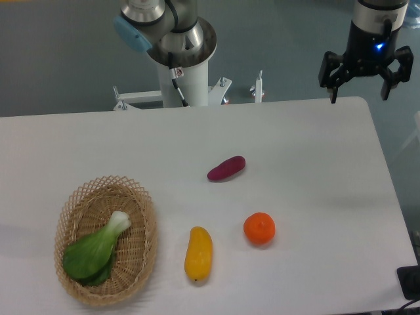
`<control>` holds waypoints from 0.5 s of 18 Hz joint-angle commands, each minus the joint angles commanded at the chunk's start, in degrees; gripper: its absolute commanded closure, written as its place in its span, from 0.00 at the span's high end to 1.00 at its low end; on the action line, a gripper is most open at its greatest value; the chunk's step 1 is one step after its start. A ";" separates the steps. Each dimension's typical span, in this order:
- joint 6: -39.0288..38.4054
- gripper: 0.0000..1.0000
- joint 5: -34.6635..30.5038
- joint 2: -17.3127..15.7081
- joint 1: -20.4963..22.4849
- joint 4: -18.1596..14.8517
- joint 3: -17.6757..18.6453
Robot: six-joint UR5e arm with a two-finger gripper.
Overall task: Pick up the orange from the table
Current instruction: 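Move the open gripper toward the orange on the table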
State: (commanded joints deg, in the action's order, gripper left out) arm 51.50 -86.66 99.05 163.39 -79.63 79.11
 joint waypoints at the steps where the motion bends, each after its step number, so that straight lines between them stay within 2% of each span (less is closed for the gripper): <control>1: 0.00 1.00 -0.09 0.18 0.18 0.17 -0.09; 5: 0.18 1.00 0.00 1.05 0.97 0.35 -0.09; 9: -0.53 1.00 0.00 2.81 1.23 5.96 1.92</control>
State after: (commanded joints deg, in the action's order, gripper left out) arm 50.98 -86.66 101.86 164.62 -73.67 81.03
